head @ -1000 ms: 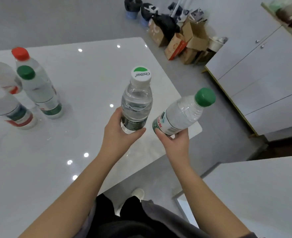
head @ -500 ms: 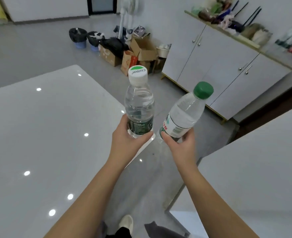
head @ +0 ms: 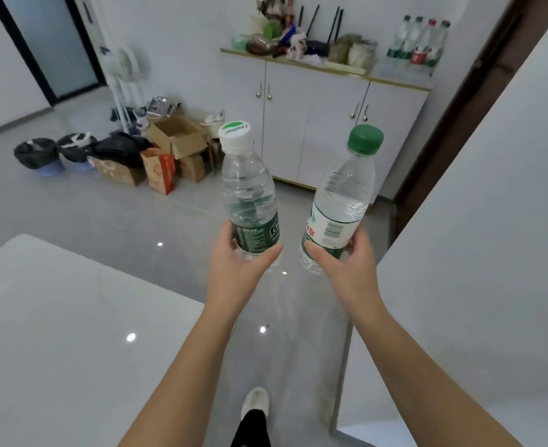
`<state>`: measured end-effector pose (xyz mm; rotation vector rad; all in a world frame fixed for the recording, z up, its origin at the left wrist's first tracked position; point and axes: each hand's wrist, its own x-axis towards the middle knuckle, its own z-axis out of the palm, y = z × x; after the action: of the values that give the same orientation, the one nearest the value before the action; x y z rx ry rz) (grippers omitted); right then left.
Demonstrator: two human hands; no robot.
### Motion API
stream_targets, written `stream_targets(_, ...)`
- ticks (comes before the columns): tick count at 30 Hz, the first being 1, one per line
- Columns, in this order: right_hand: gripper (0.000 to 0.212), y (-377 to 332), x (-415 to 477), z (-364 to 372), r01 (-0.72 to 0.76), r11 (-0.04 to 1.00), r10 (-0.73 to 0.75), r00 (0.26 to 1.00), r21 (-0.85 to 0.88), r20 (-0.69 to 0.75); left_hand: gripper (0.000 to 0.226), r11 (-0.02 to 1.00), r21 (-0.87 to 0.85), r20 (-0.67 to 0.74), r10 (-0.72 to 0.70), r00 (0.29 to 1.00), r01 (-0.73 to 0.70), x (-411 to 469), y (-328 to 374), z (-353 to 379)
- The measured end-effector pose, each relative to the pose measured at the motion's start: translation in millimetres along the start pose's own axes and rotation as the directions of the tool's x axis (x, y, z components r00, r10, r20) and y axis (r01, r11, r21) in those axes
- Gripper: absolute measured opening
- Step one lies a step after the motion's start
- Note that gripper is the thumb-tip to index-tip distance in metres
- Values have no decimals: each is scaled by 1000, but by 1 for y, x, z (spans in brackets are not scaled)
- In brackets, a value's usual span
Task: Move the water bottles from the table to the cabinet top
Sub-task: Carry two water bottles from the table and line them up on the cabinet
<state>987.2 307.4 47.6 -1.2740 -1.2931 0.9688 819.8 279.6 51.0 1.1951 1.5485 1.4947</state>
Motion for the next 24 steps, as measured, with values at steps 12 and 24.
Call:
stream_targets(12, 58, 2, 159, -22, 53, 998, -41, 972, 43, -233, 53, 988, -120, 196, 118, 973, -96, 165, 26, 95)
stream_targets(24, 54, 15, 281, -55, 36, 999, -27, 930, 17, -367, 51, 988, -122, 311, 127, 942, -94, 277, 32, 192)
